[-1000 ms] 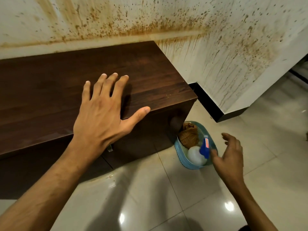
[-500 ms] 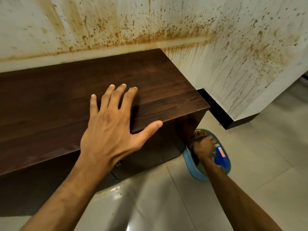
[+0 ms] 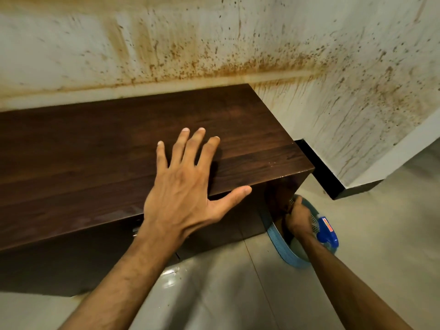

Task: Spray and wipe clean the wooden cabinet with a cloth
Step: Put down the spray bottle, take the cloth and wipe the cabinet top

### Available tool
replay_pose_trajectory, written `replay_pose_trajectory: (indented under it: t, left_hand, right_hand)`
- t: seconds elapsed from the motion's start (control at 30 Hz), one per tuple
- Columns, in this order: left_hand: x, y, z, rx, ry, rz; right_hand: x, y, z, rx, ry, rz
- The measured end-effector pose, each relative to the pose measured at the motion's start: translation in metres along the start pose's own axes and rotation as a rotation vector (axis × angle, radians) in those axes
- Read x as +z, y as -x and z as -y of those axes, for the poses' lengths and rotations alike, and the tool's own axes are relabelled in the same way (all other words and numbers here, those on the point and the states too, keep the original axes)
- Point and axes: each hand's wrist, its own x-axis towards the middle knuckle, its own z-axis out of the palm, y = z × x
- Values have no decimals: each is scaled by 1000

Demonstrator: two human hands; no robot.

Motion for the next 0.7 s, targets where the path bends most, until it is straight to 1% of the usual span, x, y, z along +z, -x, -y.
replay_pose_trajectory:
  t: [0.07, 0.17, 0.23, 0.27, 0.33, 0.37, 0.5, 0.57, 0.6, 0.63, 0.67, 0.7]
  left_hand:
    - [1, 0, 1, 1, 14, 2]
    - [1, 0, 2, 0, 42, -9]
    - [1, 0, 1, -5, 60, -14]
    - [-1, 1, 1, -8, 69, -16]
    - [-2, 1, 1, -13, 82, -6]
    - [-3, 1, 1, -9, 84, 1]
    - [-7, 4, 2, 8, 69, 3]
    - [-10, 7, 3, -22, 71, -32]
    - [-12, 8, 4, -58, 82, -53]
    - [-16, 10, 7, -100, 94, -73]
    - [-19, 13, 11, -138, 105, -89]
    - [-23, 16, 17, -168, 110, -98]
  right_hand:
    - [-5, 9, 9, -59, 117, 57]
    - [-30, 21, 23, -177, 213, 161]
    - [-66, 22, 32, -233, 252, 193]
    - [-86, 17, 34, -276, 256, 175]
    - [-141, 18, 43, -353, 245, 109]
    - [-171, 21, 51, -395, 225, 50]
    - [-294, 53, 107, -626, 102, -285]
    - [-337, 79, 139, -766, 44, -441]
    - [-349, 91, 152, -823, 38, -491]
    - [-357, 103, 163, -871, 73, -502]
    - [-359, 114, 170, -906, 161, -469]
    - [-358, 125, 175, -930, 290, -397]
